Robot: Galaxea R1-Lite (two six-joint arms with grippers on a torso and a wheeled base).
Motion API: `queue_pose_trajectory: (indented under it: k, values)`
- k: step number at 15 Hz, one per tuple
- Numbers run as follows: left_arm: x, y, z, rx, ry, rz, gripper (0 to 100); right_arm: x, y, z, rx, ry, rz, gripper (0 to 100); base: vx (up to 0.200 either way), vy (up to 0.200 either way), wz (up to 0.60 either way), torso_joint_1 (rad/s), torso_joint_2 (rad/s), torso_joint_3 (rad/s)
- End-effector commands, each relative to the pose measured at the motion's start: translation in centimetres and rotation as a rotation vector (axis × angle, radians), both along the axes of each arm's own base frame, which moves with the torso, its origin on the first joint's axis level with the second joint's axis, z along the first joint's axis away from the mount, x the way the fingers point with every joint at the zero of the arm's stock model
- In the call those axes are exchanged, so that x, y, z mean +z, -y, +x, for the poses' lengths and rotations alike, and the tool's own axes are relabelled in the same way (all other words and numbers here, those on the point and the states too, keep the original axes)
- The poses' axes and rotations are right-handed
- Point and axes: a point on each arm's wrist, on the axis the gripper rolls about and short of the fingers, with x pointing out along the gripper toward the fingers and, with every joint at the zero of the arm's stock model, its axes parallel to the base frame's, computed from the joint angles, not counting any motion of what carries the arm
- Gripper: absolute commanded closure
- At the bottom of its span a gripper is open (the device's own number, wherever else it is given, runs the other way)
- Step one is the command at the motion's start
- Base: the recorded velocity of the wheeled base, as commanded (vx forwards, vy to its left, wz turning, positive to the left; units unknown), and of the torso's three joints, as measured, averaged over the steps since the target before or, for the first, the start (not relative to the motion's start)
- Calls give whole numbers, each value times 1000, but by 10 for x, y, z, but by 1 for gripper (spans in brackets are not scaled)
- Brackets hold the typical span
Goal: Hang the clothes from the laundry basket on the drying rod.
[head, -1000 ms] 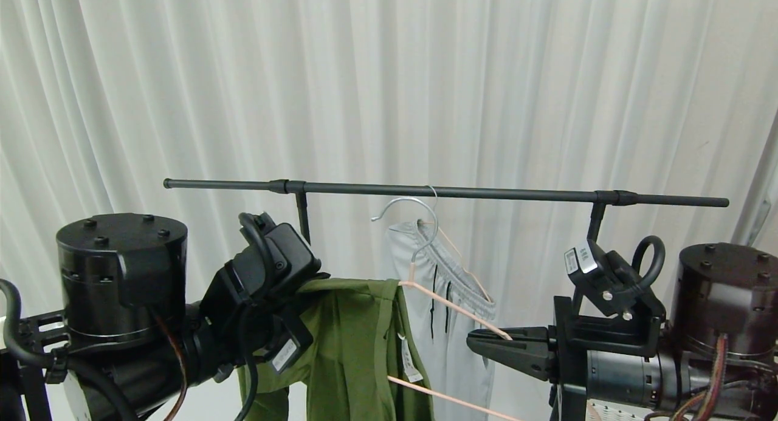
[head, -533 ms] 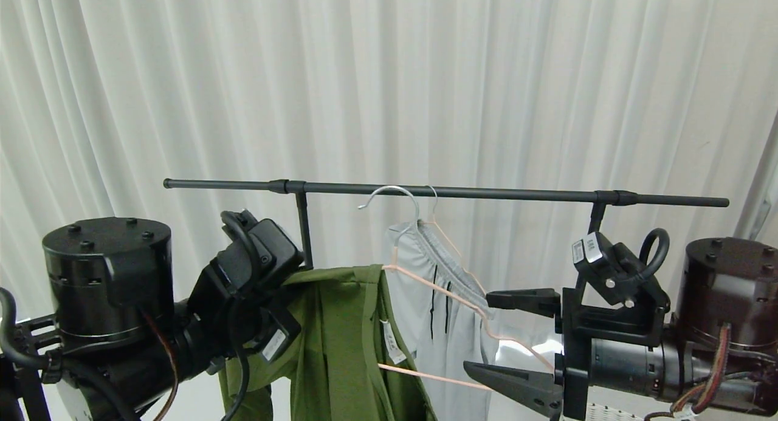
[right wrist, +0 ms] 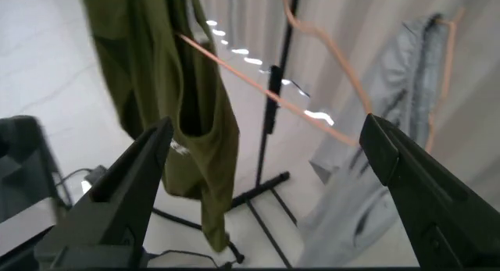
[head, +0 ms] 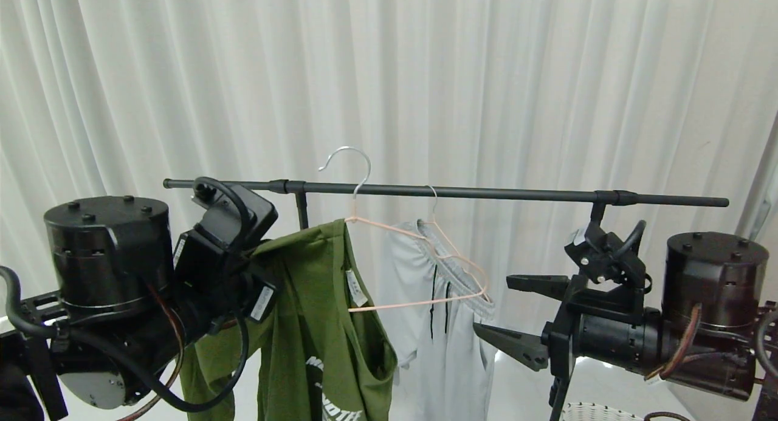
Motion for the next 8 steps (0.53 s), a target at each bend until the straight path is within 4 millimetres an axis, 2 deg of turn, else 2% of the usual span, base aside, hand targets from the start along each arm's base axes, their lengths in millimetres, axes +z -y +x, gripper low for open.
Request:
queue_pose_trajectory:
  k: [1, 4, 8]
  values:
    - [14, 4, 5, 5, 49, -55, 100, -19, -12, 6, -27, -47, -56, 0, 0, 0, 0, 0, 0, 0]
    - [24, 6, 8, 5, 103, -87, 100, -28, -32, 6, -46, -70, -82, 0, 0, 0, 0, 0, 0, 0]
    - [32, 10, 8, 4, 132, -102, 100, -29, -64, 18, -86, -80, -48, 0, 0, 0, 0, 0, 0, 0]
